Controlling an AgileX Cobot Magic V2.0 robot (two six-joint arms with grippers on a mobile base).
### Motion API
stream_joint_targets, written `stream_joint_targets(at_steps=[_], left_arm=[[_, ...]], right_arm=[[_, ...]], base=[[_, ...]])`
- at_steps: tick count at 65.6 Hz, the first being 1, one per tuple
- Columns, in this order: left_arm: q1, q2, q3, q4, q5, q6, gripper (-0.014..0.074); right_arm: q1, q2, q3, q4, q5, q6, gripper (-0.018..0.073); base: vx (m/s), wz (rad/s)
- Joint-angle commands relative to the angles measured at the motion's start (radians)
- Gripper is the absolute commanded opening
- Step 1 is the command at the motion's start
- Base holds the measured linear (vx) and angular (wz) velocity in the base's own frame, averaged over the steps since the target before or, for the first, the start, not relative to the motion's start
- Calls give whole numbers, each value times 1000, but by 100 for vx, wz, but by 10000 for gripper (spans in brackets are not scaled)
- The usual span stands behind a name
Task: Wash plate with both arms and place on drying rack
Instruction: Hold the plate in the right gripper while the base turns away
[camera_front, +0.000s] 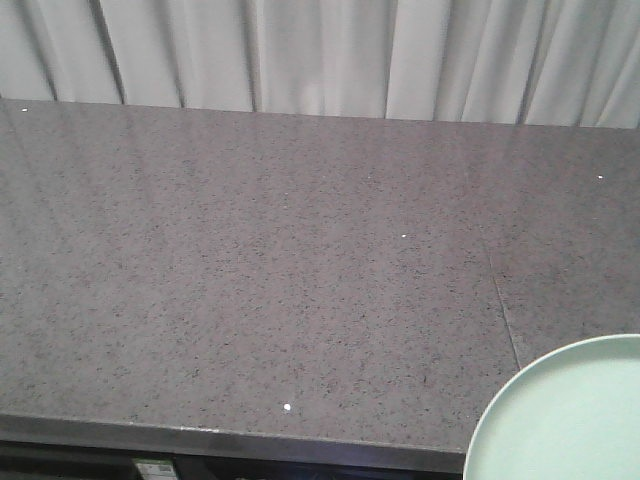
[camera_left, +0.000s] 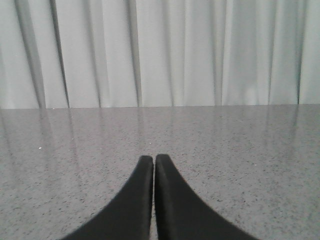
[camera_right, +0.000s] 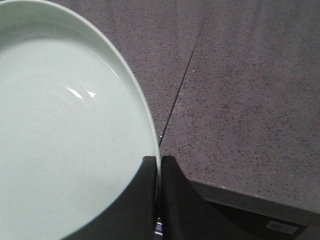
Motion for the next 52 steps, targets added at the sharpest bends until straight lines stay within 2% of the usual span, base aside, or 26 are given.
stream_joint_targets(at_steps=[1, 26, 52], left_arm=[[-5, -15, 20, -9, -70, -5, -5], [-5, -15, 20, -9, -70, -5, -5], [-5, -15, 20, -9, -70, -5, -5]], right_arm=[[-4, 23, -22, -3, -75, -1, -5], [-4, 23, -22, -8, -74, -1, -5], [-4, 23, -22, -8, -74, -1, -5]], base=[[-6, 24], [-8, 32], [-12, 56]])
